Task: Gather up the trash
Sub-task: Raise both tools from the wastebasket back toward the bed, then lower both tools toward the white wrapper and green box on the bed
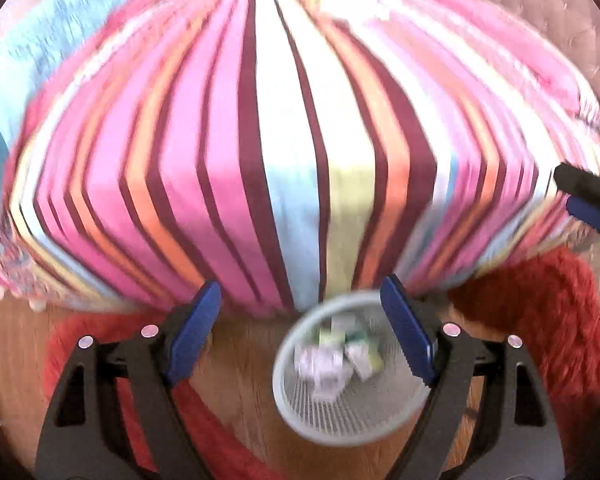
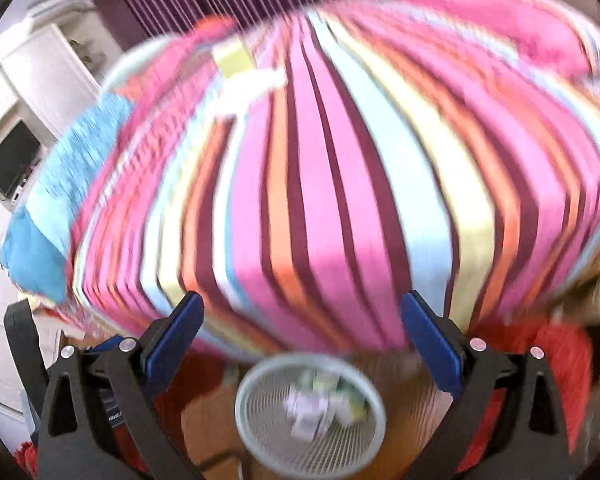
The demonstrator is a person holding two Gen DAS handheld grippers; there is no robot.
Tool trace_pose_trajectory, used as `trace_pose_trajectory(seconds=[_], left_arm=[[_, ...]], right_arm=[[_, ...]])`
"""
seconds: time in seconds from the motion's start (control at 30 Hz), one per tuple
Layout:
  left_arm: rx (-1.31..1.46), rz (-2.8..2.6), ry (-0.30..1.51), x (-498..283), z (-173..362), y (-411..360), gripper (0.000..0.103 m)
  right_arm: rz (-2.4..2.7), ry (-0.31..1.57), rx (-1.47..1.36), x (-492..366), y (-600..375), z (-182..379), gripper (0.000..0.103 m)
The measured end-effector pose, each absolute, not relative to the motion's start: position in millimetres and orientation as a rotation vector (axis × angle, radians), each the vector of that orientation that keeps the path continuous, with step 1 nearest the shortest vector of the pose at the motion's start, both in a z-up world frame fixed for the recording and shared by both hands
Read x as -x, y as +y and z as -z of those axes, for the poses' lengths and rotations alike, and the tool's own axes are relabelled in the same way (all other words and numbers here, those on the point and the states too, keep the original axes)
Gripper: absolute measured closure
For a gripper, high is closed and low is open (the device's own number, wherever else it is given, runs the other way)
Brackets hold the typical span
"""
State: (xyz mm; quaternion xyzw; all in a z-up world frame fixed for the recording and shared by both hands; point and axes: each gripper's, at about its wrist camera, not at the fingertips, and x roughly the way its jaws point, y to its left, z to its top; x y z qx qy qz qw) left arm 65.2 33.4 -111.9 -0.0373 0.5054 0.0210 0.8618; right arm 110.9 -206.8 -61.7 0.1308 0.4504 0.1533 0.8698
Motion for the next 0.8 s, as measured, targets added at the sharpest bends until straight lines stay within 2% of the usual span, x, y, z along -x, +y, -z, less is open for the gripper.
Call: trace_pose_trajectory(seconds=[0.23,0.8], left_arm=[[0.140,-0.012,0.935,-100.3,79.7,46.0,0.023],[0.142,0.121,0.857,-223.6,55.8,32.3,0.023]], right_arm=[[-0.378,0.808,-0.235,-156.9,-204.4,23.6,0.008],[-0.465,0.731,-0.073,-259.8,-158.6,-3.0,0.008]])
